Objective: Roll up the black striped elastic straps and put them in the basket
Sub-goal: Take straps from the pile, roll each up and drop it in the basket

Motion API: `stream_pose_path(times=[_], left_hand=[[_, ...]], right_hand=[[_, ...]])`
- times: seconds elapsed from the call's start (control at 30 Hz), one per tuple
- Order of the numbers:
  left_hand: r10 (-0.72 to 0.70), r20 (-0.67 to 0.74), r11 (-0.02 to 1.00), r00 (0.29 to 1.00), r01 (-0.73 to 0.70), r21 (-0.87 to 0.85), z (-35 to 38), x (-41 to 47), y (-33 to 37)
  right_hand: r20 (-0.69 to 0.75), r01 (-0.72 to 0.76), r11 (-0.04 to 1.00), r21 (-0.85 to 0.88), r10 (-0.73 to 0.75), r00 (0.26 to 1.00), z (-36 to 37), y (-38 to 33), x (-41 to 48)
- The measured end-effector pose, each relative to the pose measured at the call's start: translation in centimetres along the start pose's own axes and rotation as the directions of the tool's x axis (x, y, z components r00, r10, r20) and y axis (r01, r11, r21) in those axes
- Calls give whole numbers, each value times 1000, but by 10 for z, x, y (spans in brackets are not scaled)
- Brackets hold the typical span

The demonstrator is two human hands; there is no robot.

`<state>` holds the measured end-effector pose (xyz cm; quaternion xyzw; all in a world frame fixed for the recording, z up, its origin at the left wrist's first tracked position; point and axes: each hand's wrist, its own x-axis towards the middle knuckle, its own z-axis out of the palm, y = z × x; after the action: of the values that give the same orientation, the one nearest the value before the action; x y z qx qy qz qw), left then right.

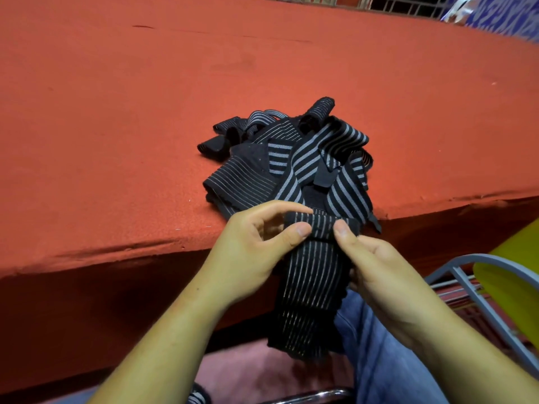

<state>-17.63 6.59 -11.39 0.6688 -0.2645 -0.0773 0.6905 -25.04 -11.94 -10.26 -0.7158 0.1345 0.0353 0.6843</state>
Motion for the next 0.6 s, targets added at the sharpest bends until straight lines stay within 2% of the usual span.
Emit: stream_pose_path(times=[0.1, 0.2, 0.37, 0.6], left_hand=[[23, -13, 999, 1000, -22, 29, 0, 0, 1], [32, -3, 998, 999, -32, 47, 2, -1, 1], [56, 5, 994, 998, -56, 89, 1, 0, 1], [13, 29, 996, 999, -15, 87, 1, -1, 0]], right_hand=[[53, -56, 998, -4, 56, 997, 0, 0, -2], [48, -59, 995, 79, 55, 997, 2, -4, -3], [31, -38, 991, 129, 34, 999, 2, -9, -4], [10, 22, 974, 226, -25, 1000, 2, -10, -4]])
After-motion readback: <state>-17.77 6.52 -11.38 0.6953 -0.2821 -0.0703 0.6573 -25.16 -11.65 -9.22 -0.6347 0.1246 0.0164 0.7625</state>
